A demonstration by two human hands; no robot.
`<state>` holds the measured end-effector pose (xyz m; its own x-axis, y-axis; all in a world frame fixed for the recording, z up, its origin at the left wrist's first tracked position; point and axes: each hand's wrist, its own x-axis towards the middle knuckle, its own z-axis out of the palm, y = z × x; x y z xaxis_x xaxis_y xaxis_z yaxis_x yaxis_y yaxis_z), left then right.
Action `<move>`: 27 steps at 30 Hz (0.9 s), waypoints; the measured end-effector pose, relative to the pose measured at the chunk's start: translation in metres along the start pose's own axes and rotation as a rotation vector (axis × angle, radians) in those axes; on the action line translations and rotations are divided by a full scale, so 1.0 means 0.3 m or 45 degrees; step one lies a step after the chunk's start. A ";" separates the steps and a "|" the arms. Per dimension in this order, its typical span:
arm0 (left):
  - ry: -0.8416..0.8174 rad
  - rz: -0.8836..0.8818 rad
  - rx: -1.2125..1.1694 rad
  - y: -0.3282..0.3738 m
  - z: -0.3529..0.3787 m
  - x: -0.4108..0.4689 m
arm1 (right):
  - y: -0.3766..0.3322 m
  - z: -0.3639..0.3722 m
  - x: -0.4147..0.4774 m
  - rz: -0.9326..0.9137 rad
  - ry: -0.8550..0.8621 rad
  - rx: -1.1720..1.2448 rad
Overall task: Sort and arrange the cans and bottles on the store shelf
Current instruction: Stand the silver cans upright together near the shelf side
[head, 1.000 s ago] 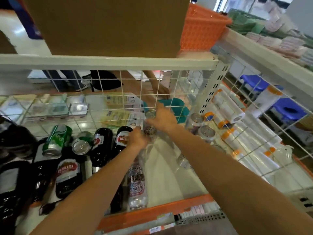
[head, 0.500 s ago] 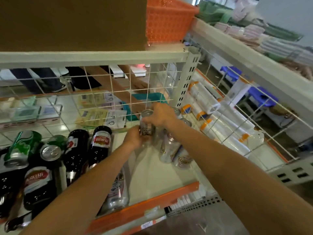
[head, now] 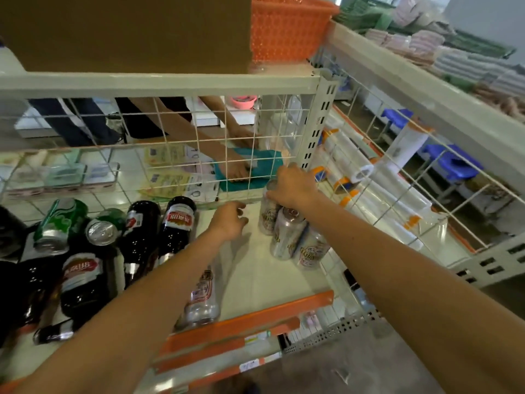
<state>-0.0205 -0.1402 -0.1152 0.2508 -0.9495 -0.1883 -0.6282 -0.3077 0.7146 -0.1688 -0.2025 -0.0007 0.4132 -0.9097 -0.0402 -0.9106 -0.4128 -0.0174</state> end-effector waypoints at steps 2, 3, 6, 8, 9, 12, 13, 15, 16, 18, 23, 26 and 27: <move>0.034 0.025 0.056 -0.024 -0.063 -0.031 | -0.015 -0.007 -0.031 0.001 0.094 0.031; 0.052 0.039 0.085 -0.036 -0.091 -0.049 | -0.028 -0.009 -0.050 -0.005 0.156 0.063; 0.055 0.091 0.142 -0.083 -0.149 -0.119 | -0.095 0.000 -0.134 -0.060 0.184 0.119; 0.016 0.145 0.217 -0.113 -0.176 -0.179 | -0.152 0.027 -0.203 -0.042 0.029 0.182; -0.020 0.180 0.275 -0.131 -0.186 -0.209 | -0.180 0.052 -0.244 -0.021 -0.065 0.228; -0.110 0.288 0.529 -0.174 -0.205 -0.287 | -0.257 0.148 -0.363 0.029 -0.252 0.352; -0.135 0.321 0.606 -0.186 -0.212 -0.315 | -0.286 0.181 -0.405 0.048 -0.289 0.377; -0.163 0.383 0.709 -0.211 -0.215 -0.356 | -0.336 0.246 -0.485 0.090 -0.365 0.427; -0.163 0.400 0.745 -0.218 -0.212 -0.375 | -0.360 0.278 -0.523 0.112 -0.406 0.466; -0.142 0.398 0.798 -0.230 -0.208 -0.406 | -0.408 0.328 -0.594 0.165 -0.470 0.568; -0.122 0.394 0.798 -0.239 -0.201 -0.443 | -0.494 0.406 -0.679 0.266 -0.454 0.667; -0.130 0.390 0.808 -0.252 -0.196 -0.448 | -0.512 0.431 -0.691 0.347 -0.425 0.665; -0.142 0.391 0.833 -0.255 -0.196 -0.446 | -0.515 0.435 -0.691 0.361 -0.418 0.662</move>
<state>0.0375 0.0142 -0.1051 -0.0620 -0.9887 -0.1362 -0.9784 0.0332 0.2040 -0.1139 0.0557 -0.1200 0.2115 -0.8853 -0.4141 -0.8996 -0.0107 -0.4366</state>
